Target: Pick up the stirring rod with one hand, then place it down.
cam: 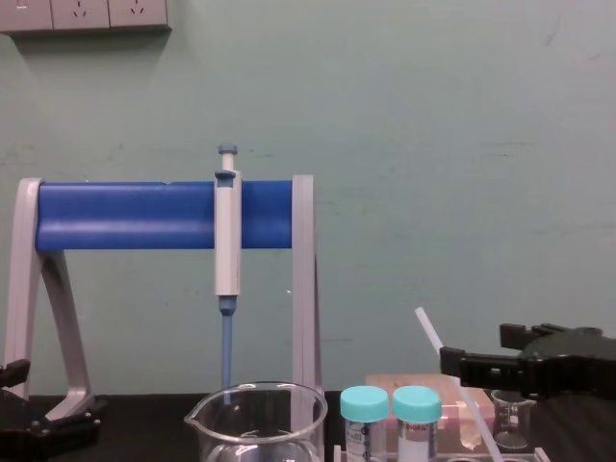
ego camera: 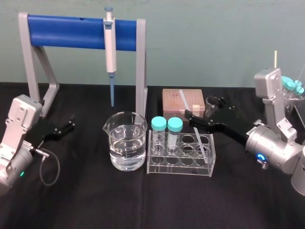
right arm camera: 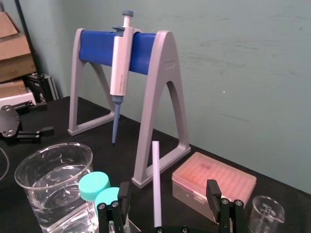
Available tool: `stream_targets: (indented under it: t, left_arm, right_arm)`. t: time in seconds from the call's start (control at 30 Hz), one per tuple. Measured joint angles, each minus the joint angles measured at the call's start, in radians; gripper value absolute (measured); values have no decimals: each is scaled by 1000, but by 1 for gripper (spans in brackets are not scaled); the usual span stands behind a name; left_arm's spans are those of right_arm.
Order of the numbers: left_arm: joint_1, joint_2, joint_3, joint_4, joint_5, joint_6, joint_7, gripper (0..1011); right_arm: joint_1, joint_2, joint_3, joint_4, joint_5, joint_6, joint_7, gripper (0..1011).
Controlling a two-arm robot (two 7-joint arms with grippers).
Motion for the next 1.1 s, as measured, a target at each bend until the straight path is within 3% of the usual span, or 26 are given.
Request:
stream_targets:
  t: [0.53,1.1]
  left_arm:
    - [0,0,0,0,0,0,0,1000]
    - [0,0,0,0,0,0,0,1000]
  right_arm:
    - [90,-92,-16,118,-56,2,43,1003]
    - [107,-139,-2,172,-95,21,32,1003]
